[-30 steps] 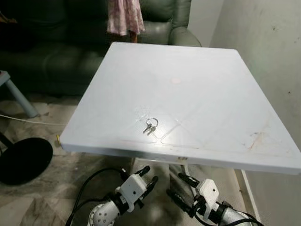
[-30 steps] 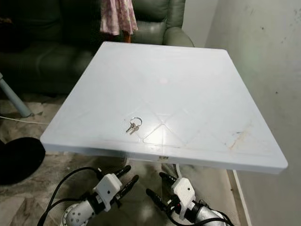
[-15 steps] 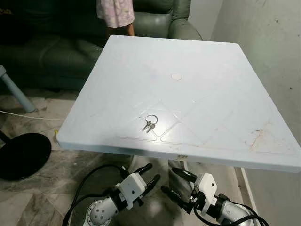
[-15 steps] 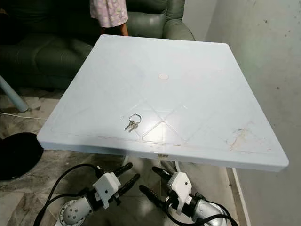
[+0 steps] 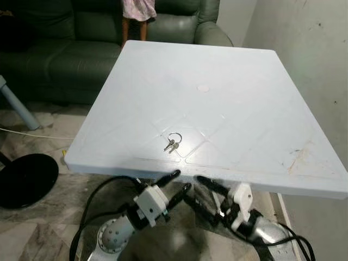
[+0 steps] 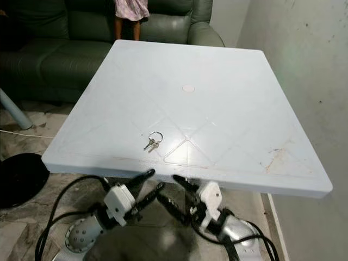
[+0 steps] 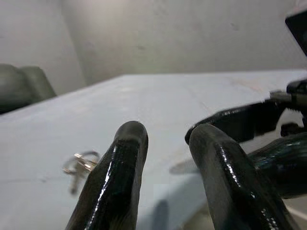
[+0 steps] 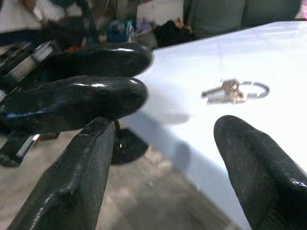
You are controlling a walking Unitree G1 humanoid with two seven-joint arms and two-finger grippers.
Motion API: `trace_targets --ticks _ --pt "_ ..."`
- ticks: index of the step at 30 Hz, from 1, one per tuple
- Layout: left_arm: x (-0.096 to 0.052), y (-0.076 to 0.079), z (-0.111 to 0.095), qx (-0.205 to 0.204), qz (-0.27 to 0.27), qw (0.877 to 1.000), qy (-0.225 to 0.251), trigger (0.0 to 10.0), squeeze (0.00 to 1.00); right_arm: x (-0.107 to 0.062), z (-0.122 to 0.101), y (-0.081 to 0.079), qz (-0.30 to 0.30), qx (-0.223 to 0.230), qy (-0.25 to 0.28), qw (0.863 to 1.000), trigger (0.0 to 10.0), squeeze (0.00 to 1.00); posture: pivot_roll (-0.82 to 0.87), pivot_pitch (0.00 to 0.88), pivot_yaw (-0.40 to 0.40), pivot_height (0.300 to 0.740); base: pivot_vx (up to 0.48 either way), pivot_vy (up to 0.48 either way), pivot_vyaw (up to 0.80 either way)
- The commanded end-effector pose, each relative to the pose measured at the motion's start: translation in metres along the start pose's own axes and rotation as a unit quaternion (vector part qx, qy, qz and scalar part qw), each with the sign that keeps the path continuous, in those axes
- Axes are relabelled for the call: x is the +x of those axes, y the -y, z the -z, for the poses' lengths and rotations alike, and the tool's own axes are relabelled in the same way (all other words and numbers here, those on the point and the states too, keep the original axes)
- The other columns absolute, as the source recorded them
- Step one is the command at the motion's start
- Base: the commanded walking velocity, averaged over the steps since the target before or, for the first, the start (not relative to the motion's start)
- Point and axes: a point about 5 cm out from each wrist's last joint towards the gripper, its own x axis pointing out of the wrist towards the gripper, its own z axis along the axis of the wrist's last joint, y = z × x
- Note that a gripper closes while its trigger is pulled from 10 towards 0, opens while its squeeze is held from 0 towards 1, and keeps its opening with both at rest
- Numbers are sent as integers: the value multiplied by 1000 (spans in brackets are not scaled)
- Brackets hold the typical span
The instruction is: Hang keys on a hook
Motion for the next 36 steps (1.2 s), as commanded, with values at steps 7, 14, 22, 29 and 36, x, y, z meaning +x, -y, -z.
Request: trace_targets --ticks 7,14,22,29,36 --pt "-7 -16 8 -56 -98 993 -38 10000 0 13 -21 33 135 38 45 989 10000 0 152 28 -89 736 0 0 0" --pt "-7 -27 8 -95 -177 979 -40 10000 0 16 -25 48 205 32 43 977 10000 0 154 10 -93 736 0 0 0" --pt "8 -54 -1 -157 -288 944 -31 10000 0 14 -31 71 290 21 16 957 10000 0 154 0 -92 736 0 0 0" --pt "21 -77 16 -217 -350 907 -83 10000 0 4 -33 88 356 1 -12 934 10000 0 152 0 -91 736 0 0 0" --pt "24 -93 23 -224 -366 896 -111 10000 0 -1 -35 92 394 -52 -33 917 10000 0 137 0 -84 736 0 0 0"
